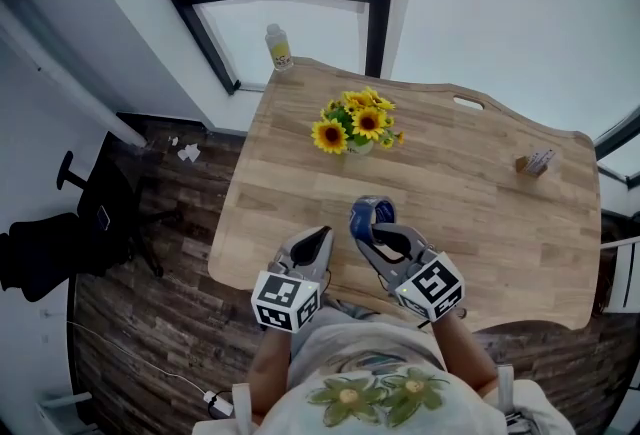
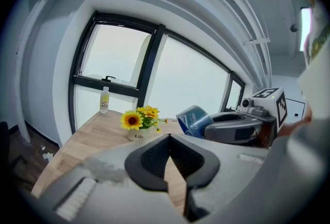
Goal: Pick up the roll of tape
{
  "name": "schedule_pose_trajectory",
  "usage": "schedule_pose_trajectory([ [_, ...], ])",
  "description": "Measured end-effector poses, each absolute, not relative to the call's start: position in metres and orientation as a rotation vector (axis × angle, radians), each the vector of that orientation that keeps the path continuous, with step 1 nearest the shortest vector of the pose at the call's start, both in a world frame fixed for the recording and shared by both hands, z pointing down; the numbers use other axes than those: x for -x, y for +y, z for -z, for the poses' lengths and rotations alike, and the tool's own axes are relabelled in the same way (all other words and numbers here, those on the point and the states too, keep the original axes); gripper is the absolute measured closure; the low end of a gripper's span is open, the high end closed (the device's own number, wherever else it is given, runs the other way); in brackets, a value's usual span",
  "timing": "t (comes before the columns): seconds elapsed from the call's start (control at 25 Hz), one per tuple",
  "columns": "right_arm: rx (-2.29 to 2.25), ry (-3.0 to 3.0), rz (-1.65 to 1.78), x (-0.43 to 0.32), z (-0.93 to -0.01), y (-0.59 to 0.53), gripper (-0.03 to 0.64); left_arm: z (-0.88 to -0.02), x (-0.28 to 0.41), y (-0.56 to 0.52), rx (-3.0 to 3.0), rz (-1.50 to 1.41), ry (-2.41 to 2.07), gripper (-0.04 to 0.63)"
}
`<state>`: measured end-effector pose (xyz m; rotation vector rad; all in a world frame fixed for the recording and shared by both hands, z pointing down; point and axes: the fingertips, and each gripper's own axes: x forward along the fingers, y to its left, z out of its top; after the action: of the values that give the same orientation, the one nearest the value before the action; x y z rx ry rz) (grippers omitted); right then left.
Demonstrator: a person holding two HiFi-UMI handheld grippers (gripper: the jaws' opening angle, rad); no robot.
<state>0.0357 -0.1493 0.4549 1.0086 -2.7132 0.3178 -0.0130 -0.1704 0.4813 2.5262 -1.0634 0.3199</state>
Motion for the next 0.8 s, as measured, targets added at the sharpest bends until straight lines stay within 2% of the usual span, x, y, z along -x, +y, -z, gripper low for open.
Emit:
schedule_pose_trajectory([
  [0.8,-1.04,-2.75,-0.337,-0.043,-0.446,-0.142,0.56,-0.465,-0.001,-0.159,-2.568,-0.276,-1.048,0.592],
])
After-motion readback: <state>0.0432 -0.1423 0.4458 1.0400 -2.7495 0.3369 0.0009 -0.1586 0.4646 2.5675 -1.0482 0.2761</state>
